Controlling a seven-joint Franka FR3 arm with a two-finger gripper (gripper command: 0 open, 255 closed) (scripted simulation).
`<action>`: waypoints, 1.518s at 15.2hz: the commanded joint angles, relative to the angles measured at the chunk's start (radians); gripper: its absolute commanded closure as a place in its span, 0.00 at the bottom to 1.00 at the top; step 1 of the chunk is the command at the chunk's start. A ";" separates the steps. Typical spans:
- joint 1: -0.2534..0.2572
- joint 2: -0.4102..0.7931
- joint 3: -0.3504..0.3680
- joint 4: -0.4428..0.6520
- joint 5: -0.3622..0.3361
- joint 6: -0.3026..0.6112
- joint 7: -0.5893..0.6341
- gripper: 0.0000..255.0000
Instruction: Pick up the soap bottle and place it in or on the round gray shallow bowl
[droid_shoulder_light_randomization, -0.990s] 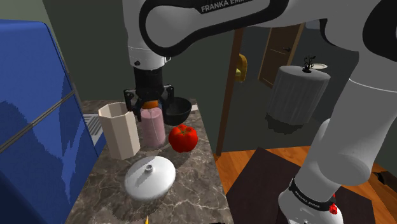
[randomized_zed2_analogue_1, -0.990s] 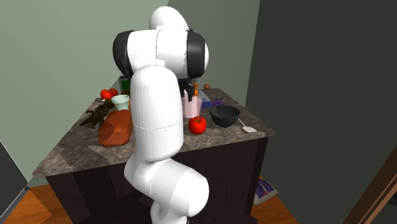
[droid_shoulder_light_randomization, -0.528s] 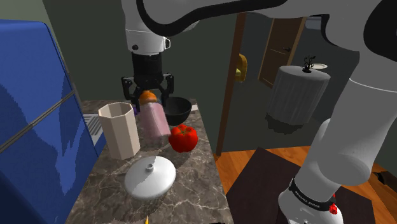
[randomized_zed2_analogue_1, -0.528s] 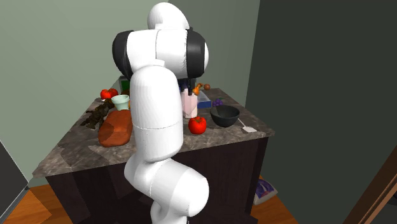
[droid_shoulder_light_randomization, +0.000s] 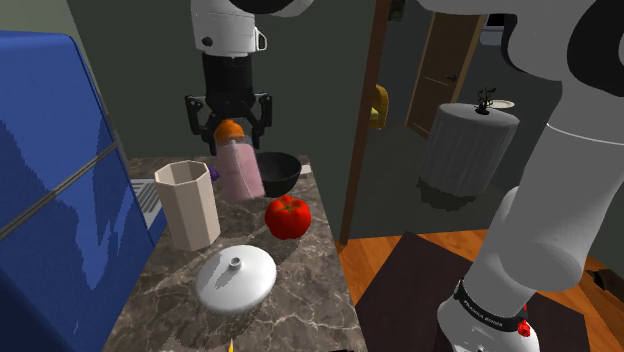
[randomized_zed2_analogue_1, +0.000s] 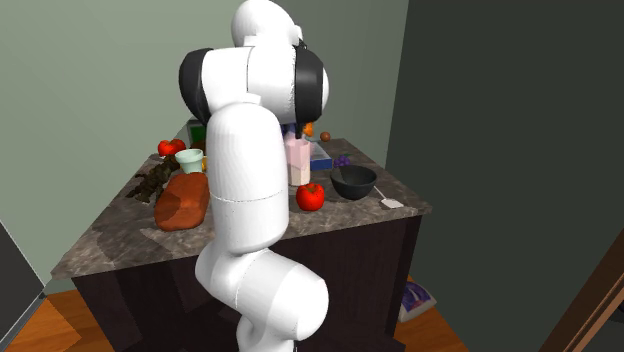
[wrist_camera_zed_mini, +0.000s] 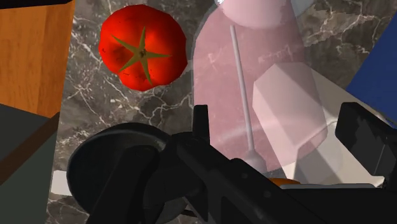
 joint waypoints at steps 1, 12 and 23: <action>0.002 0.005 0.002 0.035 -0.002 -0.031 0.003 1.00; -0.094 0.019 -0.084 0.108 -0.001 -0.090 -0.180 1.00; -0.175 0.067 -0.154 0.131 -0.009 -0.069 -0.331 1.00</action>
